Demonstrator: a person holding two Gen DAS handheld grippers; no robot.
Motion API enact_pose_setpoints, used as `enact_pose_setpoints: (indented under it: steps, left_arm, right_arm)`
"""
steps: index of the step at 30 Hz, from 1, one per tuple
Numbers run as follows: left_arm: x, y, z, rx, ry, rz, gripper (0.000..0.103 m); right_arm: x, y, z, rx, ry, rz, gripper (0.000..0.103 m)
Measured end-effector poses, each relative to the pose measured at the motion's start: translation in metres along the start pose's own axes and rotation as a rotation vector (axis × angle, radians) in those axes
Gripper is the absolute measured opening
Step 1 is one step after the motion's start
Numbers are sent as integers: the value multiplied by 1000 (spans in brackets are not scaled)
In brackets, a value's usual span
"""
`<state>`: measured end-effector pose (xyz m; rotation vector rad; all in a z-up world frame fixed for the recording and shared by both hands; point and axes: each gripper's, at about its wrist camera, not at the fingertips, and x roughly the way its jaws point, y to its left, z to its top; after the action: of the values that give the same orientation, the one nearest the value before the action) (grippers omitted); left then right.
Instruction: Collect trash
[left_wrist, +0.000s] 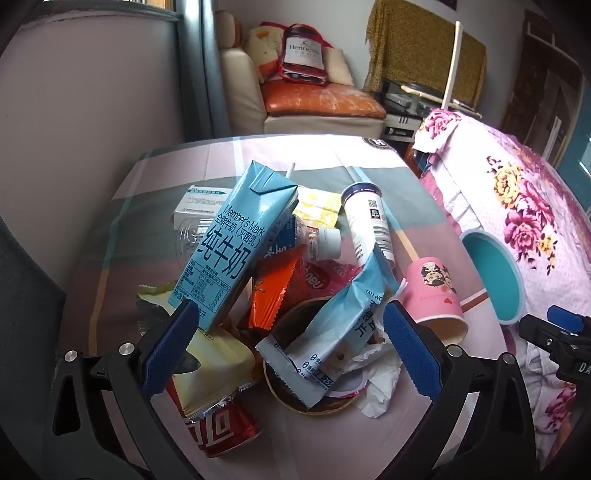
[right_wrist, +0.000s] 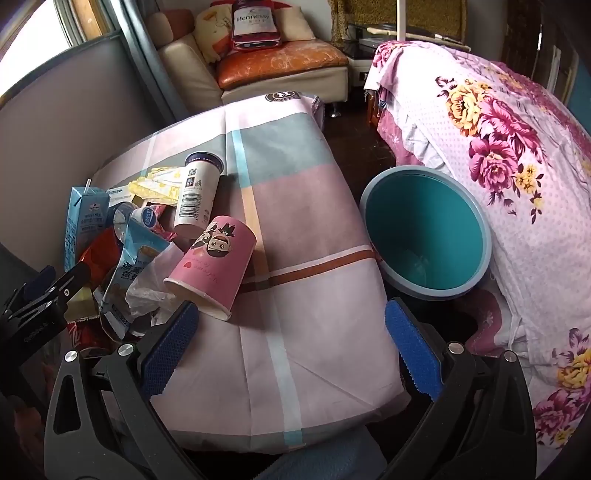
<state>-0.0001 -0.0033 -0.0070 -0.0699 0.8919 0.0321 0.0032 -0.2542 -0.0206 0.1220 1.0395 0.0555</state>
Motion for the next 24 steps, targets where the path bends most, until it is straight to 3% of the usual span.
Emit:
enact_pose_setpoints:
  steps: [24]
  left_arm:
    - [3,-2,-1,10,6,5,100]
  right_arm:
    - [7,2,3,5,20,-6,97]
